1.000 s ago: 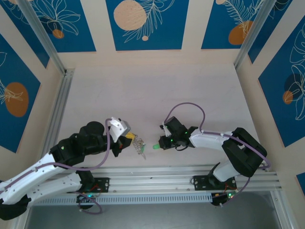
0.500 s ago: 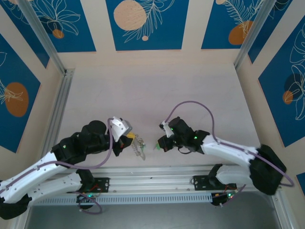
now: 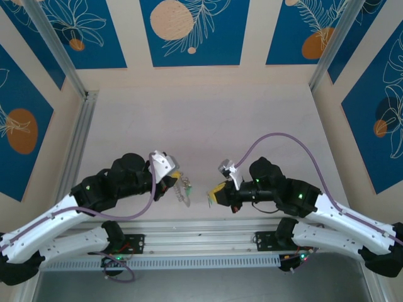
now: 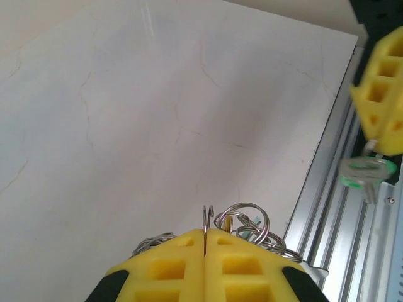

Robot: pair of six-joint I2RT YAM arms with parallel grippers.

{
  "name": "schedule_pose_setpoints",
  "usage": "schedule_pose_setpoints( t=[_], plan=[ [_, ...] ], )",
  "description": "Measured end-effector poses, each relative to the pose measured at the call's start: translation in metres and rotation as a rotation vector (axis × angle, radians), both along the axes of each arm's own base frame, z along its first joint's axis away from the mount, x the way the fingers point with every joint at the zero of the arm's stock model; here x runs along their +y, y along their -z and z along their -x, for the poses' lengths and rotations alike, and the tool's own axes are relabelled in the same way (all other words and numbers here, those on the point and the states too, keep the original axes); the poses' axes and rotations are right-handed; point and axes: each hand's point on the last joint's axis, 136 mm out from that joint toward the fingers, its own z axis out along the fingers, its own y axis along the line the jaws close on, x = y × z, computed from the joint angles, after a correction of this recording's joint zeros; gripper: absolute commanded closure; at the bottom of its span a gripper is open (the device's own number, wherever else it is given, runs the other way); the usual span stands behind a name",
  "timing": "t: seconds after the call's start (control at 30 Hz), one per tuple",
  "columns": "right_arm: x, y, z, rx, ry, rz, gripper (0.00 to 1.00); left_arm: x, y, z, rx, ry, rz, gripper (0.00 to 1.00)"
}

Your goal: Put the keys on the keyring

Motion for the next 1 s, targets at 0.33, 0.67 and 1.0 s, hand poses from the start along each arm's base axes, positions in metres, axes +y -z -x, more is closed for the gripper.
schedule_pose_setpoints(
  t=[0.33, 0.67, 1.0],
  plan=[
    [0.018, -0.017, 0.003, 0.018, -0.027, -0.059, 1.0, -0.002, -0.01, 0.005, -0.056, 0.069, -0.031, 1.0],
    [0.054, -0.048, -0.019, 0.002, 0.001, -0.155, 1.0, -0.007, -0.006, 0.008, -0.063, 0.116, -0.048, 1.0],
    [0.067, -0.05, -0.039, 0.032, 0.053, -0.157, 1.0, -0.008, -0.008, 0.012, -0.06, 0.14, -0.039, 1.0]
  ],
)
